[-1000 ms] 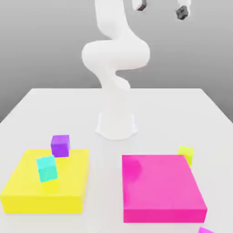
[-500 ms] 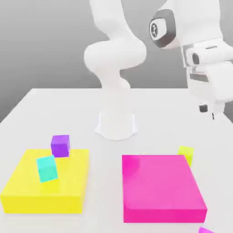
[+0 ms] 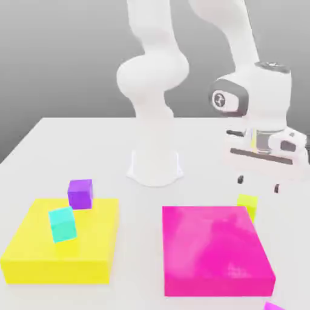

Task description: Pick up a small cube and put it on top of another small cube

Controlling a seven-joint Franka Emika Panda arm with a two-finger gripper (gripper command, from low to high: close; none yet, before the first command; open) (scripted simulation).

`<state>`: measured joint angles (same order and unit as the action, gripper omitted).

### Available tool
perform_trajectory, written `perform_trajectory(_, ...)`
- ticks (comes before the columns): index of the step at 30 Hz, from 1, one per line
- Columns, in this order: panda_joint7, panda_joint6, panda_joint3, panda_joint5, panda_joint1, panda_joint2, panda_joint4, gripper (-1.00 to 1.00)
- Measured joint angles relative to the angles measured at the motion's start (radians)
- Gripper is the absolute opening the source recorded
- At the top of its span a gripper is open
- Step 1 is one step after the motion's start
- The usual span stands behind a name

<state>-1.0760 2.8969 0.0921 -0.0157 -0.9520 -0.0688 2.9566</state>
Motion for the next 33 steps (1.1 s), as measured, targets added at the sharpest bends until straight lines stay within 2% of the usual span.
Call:
perform_trajectory(9, -0.101, 0.146, -0.049, 0.101, 0.016, 0.181, -0.033, 0.00)
perform_trajectory(14, -0.109, 0.235, -0.092, 0.118, 0.052, 0.285, -0.045, 0.00)
perform_trajectory(15, -0.107, 0.251, -0.097, 0.120, 0.055, 0.304, -0.046, -1.00)
perform_trajectory(22, -0.109, 0.252, -0.098, 0.122, 0.056, 0.308, -0.047, -1.00)
perform_trajectory(33, -0.061, 0.073, -0.043, 0.048, 0.026, 0.094, -0.016, -1.00)
